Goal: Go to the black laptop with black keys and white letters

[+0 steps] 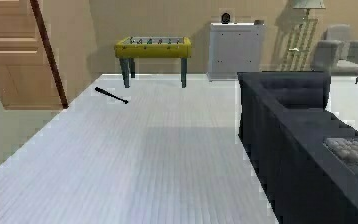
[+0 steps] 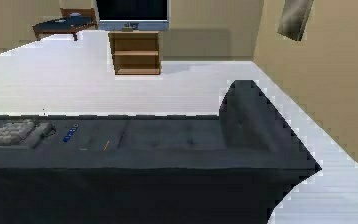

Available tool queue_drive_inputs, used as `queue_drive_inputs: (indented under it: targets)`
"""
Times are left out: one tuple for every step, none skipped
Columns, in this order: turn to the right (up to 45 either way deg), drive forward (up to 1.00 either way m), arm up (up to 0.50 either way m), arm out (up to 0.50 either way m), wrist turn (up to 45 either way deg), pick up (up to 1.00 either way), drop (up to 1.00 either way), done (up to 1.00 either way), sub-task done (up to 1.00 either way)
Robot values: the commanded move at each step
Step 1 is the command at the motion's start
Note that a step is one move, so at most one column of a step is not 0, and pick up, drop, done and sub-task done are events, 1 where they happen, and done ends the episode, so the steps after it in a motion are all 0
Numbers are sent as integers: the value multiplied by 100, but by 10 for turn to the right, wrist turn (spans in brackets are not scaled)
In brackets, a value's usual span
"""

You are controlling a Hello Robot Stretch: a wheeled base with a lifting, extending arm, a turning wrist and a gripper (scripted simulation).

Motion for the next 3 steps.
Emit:
queue_drive_inputs:
  targets:
    - [0, 100, 0, 0, 0, 0, 0, 0, 0]
    - [0, 100, 0, 0, 0, 0, 0, 0, 0]
    - [0, 35, 0, 0, 0, 0, 0, 0, 0]
